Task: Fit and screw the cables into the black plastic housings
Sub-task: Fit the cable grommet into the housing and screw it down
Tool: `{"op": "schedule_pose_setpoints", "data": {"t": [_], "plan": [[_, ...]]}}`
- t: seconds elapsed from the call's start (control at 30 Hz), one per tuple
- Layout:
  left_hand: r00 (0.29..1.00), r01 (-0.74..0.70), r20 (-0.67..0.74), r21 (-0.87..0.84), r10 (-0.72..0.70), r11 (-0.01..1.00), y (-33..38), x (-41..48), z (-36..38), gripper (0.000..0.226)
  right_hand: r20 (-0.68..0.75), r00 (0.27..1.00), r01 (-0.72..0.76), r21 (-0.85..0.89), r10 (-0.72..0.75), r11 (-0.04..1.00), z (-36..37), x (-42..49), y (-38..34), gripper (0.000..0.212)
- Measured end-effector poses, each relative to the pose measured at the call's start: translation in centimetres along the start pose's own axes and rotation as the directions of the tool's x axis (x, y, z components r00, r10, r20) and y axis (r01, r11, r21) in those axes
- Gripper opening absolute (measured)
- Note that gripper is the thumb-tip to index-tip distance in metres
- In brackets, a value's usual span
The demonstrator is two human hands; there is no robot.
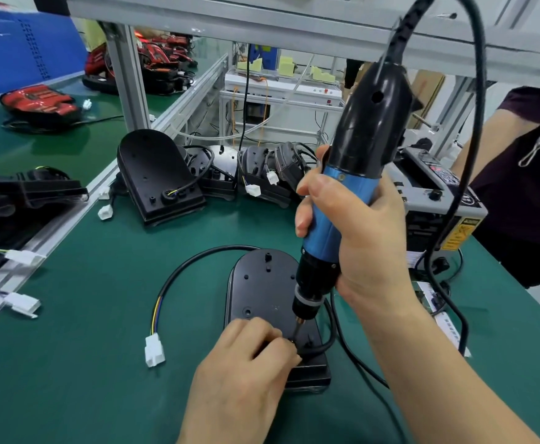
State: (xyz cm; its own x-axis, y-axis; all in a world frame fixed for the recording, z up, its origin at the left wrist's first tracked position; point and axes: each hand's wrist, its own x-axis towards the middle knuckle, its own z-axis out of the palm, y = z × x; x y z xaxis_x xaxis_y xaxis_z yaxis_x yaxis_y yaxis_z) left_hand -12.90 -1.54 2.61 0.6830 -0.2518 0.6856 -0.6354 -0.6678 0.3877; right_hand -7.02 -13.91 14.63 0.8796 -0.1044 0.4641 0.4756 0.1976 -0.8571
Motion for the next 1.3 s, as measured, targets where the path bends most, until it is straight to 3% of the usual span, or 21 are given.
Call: {"op": "schedule_pose_setpoints", "data": {"t": [0.27, 0.43, 0.77, 0.9, 1.07, 1.3], "plan": [[1.0, 0.007, 0.013, 0.007, -0.007, 1.0, 0.0, -0.1, 0.1, 0.015, 0.079, 0.997, 0.011, 0.087, -0.018, 0.996, 0.1, -0.3, 0.1, 0.032], [1.0, 0.01, 0.025, 0.006, -0.01, 1.0, 0.0, 0.0, -0.1, 0.017, 0.142, 0.989, 0.012, 0.125, -0.03, 0.992, 0.2, -0.4, 0.0, 0.028], [1.0, 0.004, 0.028, 0.001, -0.004, 1.0, 0.0, 0.0, -0.1, 0.017, 0.12, 0.993, 0.007, 0.088, -0.018, 0.996, 0.1, -0.3, 0.3, 0.03], [0.999, -0.004, 0.039, 0.012, 0.003, 1.0, -0.2, 0.1, -0.1, 0.02, -0.008, 1.0, -0.025, 0.089, 0.026, 0.996, -1.0, -0.2, 0.0, 0.023], [1.0, -0.026, 0.013, 0.003, 0.026, 1.0, -0.2, 0.2, 0.0, 0.02, -0.243, 0.955, -0.113, 0.241, 0.172, 0.964, -5.6, -0.5, -1.4, 0.018], [1.0, -0.026, 0.007, 0.009, 0.026, 1.0, -0.2, 0.2, 0.0, 0.023, -0.598, 0.722, -0.251, 0.243, 0.349, 0.937, -15.7, -2.1, -2.6, 0.031]]}}
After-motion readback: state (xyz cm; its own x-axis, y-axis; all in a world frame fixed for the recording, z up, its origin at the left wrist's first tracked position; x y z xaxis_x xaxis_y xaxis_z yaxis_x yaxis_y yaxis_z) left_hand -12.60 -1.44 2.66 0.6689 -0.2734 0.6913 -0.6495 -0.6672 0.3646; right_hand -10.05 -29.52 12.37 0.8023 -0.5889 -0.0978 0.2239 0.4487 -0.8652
